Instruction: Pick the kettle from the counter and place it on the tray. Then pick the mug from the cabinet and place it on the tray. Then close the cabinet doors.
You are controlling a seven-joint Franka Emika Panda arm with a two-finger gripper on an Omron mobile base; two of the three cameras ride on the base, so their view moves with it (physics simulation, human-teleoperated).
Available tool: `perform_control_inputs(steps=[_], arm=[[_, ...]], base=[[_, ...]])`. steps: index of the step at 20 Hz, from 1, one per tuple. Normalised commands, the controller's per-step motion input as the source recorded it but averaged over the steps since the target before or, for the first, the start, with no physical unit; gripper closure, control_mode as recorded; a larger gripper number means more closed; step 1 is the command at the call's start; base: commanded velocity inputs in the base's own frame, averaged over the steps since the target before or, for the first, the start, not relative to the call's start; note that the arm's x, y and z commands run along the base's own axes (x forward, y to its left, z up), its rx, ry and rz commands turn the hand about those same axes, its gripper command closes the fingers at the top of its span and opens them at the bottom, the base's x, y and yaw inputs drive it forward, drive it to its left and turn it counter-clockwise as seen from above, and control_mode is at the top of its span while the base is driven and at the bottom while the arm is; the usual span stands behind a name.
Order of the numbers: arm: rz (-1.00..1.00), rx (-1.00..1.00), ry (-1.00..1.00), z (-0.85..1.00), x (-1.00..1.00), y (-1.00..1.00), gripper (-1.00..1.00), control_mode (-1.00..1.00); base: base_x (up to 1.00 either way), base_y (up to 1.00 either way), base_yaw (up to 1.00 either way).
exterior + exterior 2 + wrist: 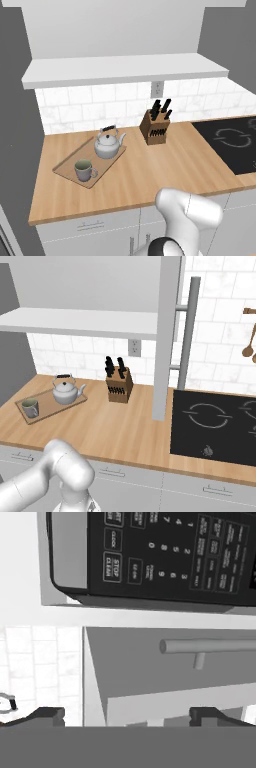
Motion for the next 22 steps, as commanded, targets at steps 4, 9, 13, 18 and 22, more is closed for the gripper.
perform_control_inputs(steps=[4,9,13,18,22], arm=[[0.0,-0.03,0.0,0.0,0.32,0.27,-1.0,-1.0],[0.0,-0.01,-0.09,0.01,0.27,0.06,-1.0,-1.0],[-0.03,0.0,-0.15,0.0,0.21,0.0,-1.0,-1.0],[-0.04,0.0,-0.17,0.02,0.16,0.0,-1.0,-1.0],[-0.03,0.01,-0.09,0.22,0.13,0.0,-1.0,-1.0]], base=[[0.0,0.0,0.0],[0.0,0.0,0.0],[0.0,0.0,0.0],[0.0,0.0,0.0],[0.0,0.0,0.0]])
